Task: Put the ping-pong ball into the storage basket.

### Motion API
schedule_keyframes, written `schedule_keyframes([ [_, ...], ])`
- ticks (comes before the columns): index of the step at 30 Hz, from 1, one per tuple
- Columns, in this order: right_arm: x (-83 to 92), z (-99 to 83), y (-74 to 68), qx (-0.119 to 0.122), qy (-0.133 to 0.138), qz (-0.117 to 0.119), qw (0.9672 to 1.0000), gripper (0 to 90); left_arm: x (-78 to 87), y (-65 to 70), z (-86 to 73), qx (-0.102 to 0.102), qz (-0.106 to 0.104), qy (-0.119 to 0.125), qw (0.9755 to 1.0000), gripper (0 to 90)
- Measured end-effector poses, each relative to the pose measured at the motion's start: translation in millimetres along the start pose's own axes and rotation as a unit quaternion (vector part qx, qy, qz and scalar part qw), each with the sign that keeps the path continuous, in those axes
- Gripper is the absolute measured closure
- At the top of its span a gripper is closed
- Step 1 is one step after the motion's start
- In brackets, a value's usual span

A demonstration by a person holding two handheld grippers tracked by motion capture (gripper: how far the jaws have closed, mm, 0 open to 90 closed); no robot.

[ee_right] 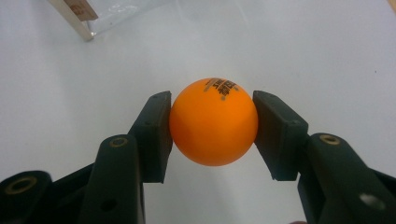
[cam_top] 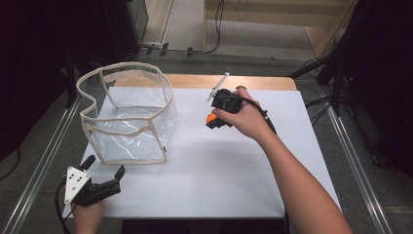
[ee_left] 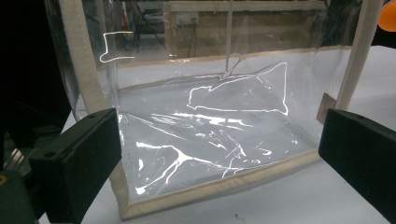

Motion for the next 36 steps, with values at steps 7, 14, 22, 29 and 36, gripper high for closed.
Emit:
schedule_keyframes([
  [7,0.2,6.0,-3.4,0.004,0.002,0.007,1.0000,47.7,-0.3,0.3,0.0,0.000,0.000,0.001,1.0000,0.0],
  [14,1.5,12.3,-5.9,0.014,0.005,0.010,0.9998,47.6,-0.2,0.1,0.0,0.000,0.000,0.001,1.0000,0.0],
  [22,3.8,19.5,-10.1,0.018,0.004,0.017,0.9997,47.7,-0.2,0.2,0.0,0.000,0.000,0.001,1.0000,0.0],
  [29,5.3,26.6,-15.0,0.030,0.008,0.025,0.9992,47.7,-0.2,0.1,0.0,-0.001,-0.001,0.000,1.0000,0.0],
  [36,7.9,34.8,-20.3,0.039,0.009,0.029,0.9988,47.7,-0.2,0.0,0.1,-0.001,-0.001,0.000,1.0000,0.0],
])
Point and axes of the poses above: each handheld gripper's, and its own axes: x roughly backward along the jaws, z roughly out of its top, y roughly to its right, the point moved 1 cm from there along -x, roughly forward along the jaws, and after that the axes turned 8 degrees about y, right-handed, at the moved point
